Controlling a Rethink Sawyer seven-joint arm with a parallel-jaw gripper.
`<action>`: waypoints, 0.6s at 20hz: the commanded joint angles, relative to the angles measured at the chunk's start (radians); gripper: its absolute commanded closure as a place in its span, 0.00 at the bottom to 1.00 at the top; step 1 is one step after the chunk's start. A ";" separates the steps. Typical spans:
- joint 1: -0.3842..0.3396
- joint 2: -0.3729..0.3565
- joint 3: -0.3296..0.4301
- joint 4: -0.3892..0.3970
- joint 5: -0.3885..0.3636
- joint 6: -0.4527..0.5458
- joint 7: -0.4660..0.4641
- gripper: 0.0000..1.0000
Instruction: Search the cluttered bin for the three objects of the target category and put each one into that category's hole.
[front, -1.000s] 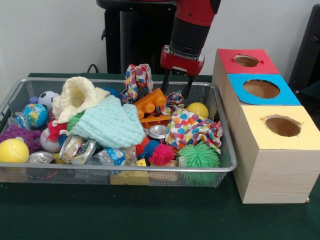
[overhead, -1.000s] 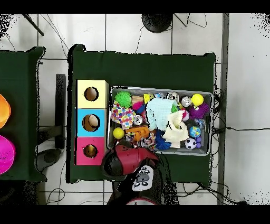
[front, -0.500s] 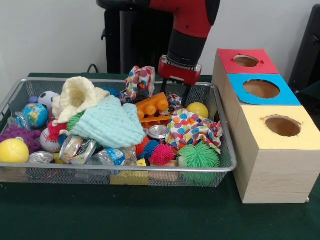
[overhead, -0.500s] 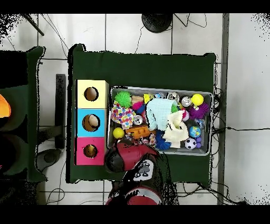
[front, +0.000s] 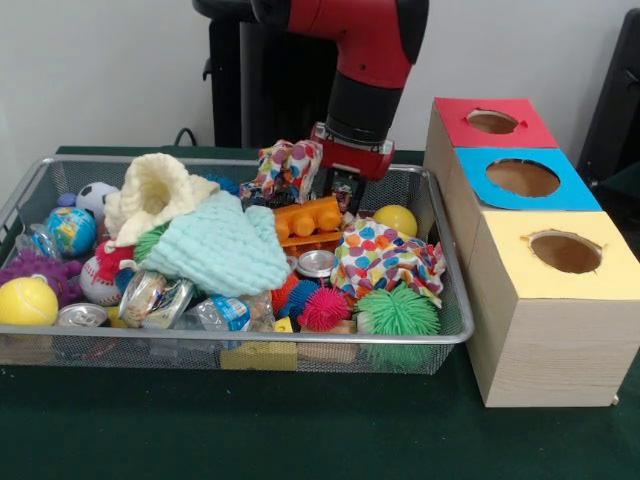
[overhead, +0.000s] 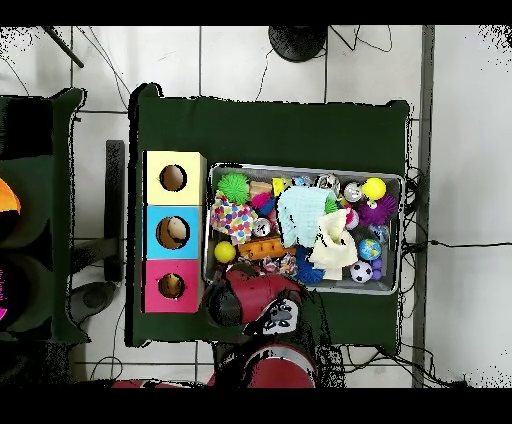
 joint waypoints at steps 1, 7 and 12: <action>-0.094 0.038 0.164 -0.087 -0.006 0.071 0.029 1.00; -0.099 -0.009 0.162 -0.080 0.033 0.127 0.051 1.00; -0.132 -0.167 0.182 -0.027 0.030 0.257 0.005 1.00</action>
